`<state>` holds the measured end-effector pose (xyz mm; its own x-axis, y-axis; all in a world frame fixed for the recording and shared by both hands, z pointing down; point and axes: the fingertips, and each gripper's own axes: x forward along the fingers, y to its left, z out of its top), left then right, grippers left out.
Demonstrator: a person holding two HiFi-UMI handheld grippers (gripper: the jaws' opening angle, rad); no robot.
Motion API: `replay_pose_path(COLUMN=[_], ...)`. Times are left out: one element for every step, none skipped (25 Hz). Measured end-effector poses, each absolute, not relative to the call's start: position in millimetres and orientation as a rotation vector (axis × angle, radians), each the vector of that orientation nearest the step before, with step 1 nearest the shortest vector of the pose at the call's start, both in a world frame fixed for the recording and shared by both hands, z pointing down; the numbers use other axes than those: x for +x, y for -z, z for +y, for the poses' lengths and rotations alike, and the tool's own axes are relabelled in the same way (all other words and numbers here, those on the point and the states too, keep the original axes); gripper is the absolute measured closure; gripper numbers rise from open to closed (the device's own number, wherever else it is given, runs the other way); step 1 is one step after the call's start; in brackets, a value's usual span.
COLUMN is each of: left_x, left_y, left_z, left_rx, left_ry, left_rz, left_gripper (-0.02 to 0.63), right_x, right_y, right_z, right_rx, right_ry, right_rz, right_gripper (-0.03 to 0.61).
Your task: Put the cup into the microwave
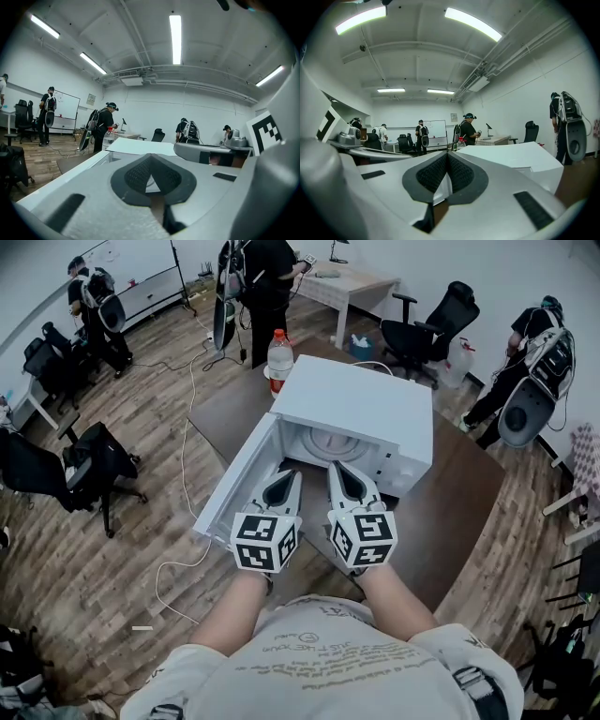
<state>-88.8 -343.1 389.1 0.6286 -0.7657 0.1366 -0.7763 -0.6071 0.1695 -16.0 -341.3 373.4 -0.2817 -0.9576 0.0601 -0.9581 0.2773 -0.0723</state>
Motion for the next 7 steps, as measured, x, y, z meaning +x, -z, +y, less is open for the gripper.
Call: replay_pose_path(left_x=[-88.5, -88.3, -88.1, -88.1, -88.1, -88.1, -88.0], left_y=[-389.3, -389.4, -389.4, -389.4, -389.6, -389.8, -390.0], left_z=[-342.6, -342.2, -341.6, -341.0, -340.4, -339.7, -339.1], left_rx=[2.639, 2.640, 2.640, 2.641, 2.642, 2.642, 2.643], left_ry=[-0.075, -0.075, -0.075, -0.075, -0.076, -0.076, -0.076], left_rz=[-1.267, -1.267, -1.268, -1.269, -1.270, -1.271, -1.271], left_gripper=[0.601, 0.601, 0.601, 0.601, 0.601, 0.601, 0.601], right_x=[-15.2, -14.4, -13.9, -13.5, -13.2, -13.0, -12.8], right_y=[-374.2, -375.0, -375.6, -376.1, -376.5, -376.8, -377.0], right_z=[-341.2, -340.9, -340.4, -339.7, -339.0, -338.1, -337.2], right_rx=[1.882, 1.882, 1.883, 1.884, 1.884, 1.884, 1.884], right_ry=[-0.150, -0.152, -0.154, -0.157, -0.160, -0.165, -0.170], right_rz=[-2.504, -2.502, -2.501, -2.501, -2.502, -2.505, -2.509], right_gripper=[0.566, 0.566, 0.566, 0.566, 0.566, 0.566, 0.566])
